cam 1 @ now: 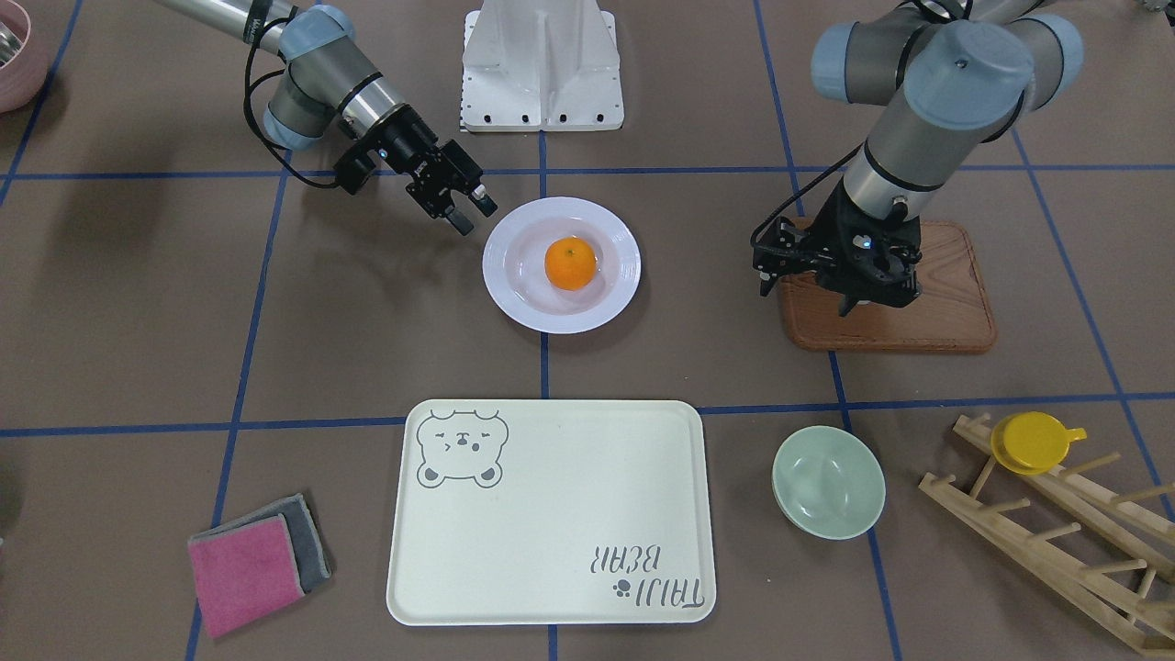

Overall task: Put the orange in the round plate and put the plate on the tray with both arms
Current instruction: 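Grasp the white plate rim with the right gripper while the left arm withdraws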

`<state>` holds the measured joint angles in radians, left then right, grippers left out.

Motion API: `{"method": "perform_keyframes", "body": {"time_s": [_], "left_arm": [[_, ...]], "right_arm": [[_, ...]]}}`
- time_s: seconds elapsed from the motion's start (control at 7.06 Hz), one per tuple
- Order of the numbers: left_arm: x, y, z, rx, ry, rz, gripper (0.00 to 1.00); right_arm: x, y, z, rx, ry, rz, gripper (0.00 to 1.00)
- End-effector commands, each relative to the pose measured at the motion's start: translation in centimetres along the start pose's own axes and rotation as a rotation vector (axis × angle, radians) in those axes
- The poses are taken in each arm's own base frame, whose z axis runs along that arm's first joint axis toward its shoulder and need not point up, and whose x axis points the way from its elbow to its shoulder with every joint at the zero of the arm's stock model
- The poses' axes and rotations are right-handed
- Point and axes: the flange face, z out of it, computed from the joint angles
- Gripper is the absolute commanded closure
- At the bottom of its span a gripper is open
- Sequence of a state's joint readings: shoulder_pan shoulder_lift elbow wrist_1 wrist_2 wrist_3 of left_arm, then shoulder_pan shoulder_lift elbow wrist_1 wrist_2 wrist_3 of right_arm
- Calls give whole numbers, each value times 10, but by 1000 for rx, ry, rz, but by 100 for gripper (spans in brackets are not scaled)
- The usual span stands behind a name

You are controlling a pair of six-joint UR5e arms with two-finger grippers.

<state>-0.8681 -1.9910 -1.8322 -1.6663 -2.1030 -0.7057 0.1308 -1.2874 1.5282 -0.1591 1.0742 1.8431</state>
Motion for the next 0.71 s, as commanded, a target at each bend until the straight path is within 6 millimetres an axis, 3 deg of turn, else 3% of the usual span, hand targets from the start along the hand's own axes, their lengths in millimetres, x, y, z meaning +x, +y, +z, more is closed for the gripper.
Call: {"method": "perform_keyframes", "body": {"time_s": [0.0,0.14,0.28,0.57], "left_arm": [[-1,1,0,0,-2,-1,0],[-2,1,0,-1,-2,-1,0],[-2,1,0,-1,-2,-3,0],[0,2,-2,1,1,0,0]], "right_arm": [[-25,-7,35,39,-35,7,18],[-26,-10,37,44,-34,2,21],[-22,-11,39,48,-25,-6,34],[-22,-11,39,48,-25,-3,95]]}}
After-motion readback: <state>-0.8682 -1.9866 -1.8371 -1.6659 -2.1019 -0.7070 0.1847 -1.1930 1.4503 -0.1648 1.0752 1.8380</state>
